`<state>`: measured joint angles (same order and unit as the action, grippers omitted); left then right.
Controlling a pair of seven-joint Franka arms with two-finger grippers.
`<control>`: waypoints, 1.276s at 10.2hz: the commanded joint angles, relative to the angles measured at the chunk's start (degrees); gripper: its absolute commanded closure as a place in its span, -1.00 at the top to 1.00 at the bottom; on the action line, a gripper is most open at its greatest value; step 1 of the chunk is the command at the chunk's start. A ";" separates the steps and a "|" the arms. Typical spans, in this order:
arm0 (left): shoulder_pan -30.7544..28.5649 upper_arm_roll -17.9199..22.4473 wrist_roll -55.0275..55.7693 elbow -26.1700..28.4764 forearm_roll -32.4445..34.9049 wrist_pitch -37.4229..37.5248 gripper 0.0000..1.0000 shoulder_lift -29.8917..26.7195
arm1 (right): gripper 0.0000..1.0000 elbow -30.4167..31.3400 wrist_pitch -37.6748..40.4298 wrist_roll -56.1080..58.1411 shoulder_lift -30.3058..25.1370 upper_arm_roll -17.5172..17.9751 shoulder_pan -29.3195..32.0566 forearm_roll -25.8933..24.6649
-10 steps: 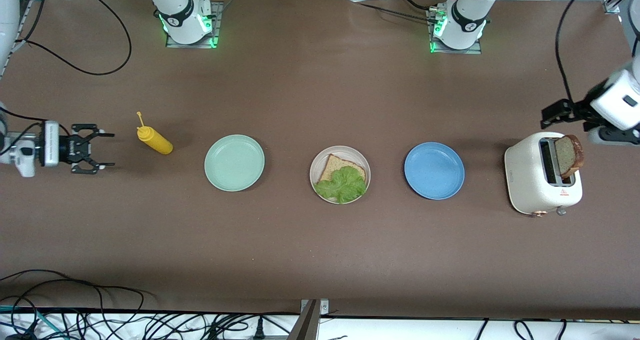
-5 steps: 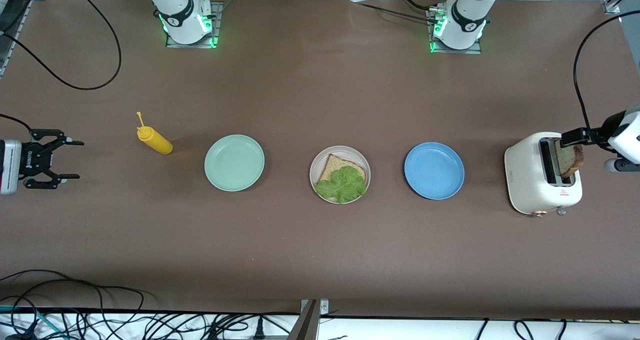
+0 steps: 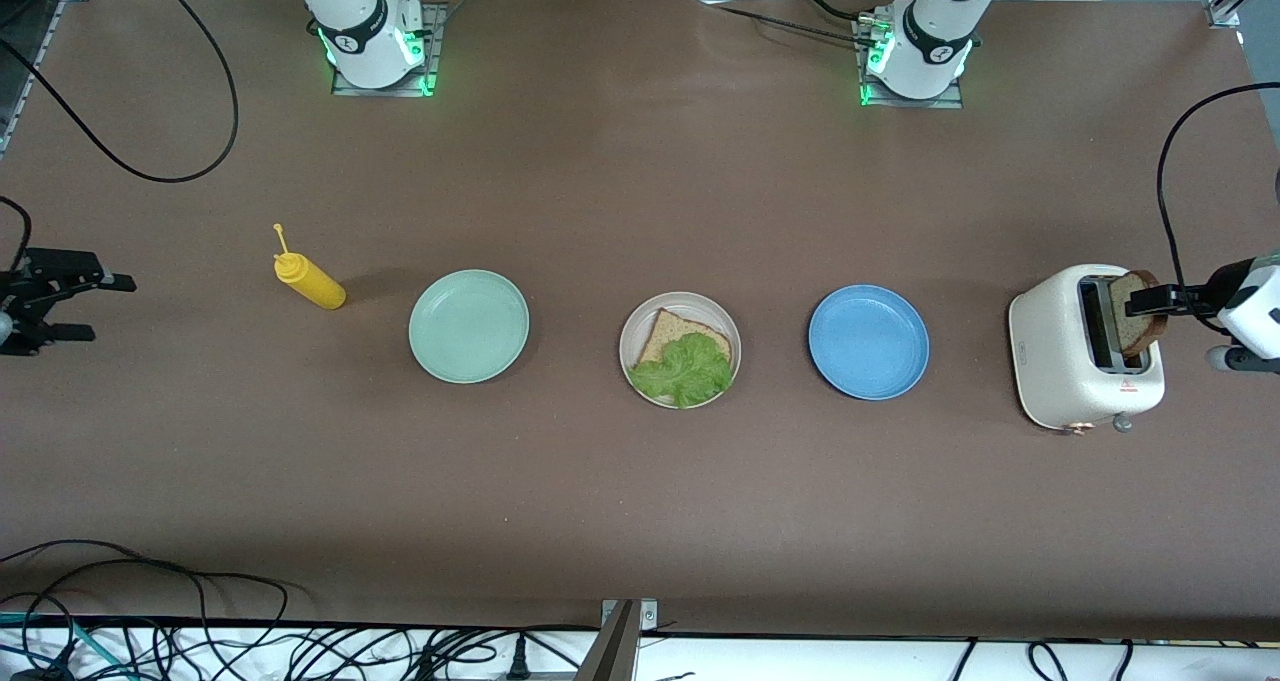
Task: Make sandwich on beige plate with both arms
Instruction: 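Withdraw the right gripper while the left gripper grasps the toaster bread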
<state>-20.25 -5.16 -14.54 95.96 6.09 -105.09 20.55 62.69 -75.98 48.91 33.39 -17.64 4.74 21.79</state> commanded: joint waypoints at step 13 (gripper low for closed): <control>0.56 -4.84 -0.67 -9.27 4.01 15.94 -1.00 -4.81 | 1.00 13.74 -10.48 -29.22 -13.95 1.90 -13.89 -19.16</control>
<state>-20.34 -7.77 -14.98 91.19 8.15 -93.70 15.90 67.79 -82.61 21.07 25.49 -17.20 -9.40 4.19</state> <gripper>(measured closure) 0.912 0.000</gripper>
